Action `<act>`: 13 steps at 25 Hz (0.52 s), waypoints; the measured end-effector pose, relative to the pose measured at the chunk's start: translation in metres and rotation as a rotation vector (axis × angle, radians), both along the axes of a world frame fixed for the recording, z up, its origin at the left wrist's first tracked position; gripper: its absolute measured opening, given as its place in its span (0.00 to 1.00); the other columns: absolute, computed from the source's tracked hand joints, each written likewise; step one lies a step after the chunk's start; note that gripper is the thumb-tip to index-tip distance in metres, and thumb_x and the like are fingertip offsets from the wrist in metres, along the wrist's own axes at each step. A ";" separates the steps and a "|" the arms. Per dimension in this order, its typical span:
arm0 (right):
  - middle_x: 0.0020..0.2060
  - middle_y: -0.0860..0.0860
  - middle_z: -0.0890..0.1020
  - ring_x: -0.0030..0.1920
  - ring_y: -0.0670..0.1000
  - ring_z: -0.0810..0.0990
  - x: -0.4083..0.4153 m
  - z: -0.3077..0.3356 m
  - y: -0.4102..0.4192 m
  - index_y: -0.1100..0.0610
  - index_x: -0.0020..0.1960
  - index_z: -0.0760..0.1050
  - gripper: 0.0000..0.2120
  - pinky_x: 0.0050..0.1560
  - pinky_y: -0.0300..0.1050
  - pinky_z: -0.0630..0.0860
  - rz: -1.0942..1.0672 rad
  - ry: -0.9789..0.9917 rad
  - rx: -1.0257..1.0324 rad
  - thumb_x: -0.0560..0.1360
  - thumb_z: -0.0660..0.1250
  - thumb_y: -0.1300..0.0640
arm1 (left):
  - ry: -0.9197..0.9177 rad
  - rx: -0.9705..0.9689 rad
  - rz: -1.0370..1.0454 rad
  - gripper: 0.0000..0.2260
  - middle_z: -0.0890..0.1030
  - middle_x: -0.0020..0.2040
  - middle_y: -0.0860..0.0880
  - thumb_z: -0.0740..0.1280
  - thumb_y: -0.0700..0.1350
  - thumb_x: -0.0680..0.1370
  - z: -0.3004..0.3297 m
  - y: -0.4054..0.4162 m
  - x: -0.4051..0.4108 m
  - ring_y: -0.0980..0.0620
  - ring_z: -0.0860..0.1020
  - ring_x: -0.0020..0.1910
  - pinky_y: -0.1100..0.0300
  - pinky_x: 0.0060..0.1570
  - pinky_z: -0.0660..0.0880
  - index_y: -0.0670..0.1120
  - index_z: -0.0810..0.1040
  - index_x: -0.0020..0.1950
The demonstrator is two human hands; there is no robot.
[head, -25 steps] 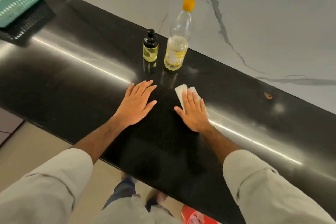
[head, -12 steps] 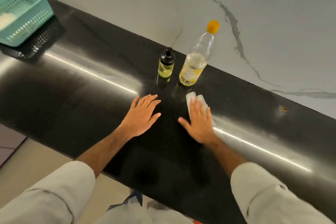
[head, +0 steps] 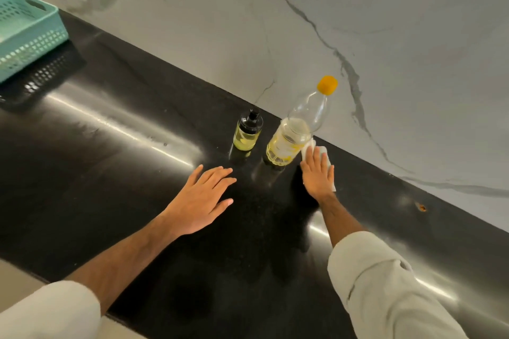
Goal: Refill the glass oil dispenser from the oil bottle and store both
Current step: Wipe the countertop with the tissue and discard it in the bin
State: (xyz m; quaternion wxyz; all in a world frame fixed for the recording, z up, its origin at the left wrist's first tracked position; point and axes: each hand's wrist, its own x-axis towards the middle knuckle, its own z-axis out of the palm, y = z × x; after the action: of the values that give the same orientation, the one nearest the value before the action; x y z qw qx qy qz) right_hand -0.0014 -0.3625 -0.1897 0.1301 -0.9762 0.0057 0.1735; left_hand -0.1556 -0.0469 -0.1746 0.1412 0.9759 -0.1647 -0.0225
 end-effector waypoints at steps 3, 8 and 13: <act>0.83 0.52 0.37 0.82 0.55 0.33 0.025 -0.001 -0.003 0.51 0.84 0.34 0.29 0.81 0.62 0.36 0.056 -0.015 -0.034 0.88 0.44 0.51 | -0.019 -0.005 0.032 0.27 0.60 0.80 0.54 0.46 0.62 0.83 -0.003 0.012 0.002 0.53 0.55 0.81 0.43 0.80 0.52 0.53 0.61 0.79; 0.84 0.52 0.38 0.83 0.53 0.36 -0.045 0.003 0.006 0.52 0.84 0.37 0.32 0.82 0.60 0.39 0.088 -0.053 -0.043 0.86 0.48 0.45 | 0.006 -0.062 0.065 0.28 0.61 0.80 0.53 0.45 0.63 0.82 0.005 0.023 0.004 0.53 0.56 0.80 0.43 0.80 0.50 0.53 0.63 0.78; 0.82 0.47 0.33 0.81 0.48 0.30 -0.171 0.009 0.046 0.49 0.83 0.32 0.38 0.81 0.56 0.33 0.341 -0.047 -0.009 0.83 0.46 0.34 | 0.068 -0.100 0.082 0.25 0.61 0.80 0.54 0.47 0.61 0.84 0.007 0.022 0.011 0.54 0.56 0.80 0.43 0.80 0.48 0.53 0.62 0.78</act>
State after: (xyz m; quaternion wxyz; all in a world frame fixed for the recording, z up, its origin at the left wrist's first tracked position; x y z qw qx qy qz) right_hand -0.1721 -0.3164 -0.1811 0.0944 -0.9674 -0.1621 0.1700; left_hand -0.1446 -0.0249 -0.1681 0.1960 0.9723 -0.1206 -0.0414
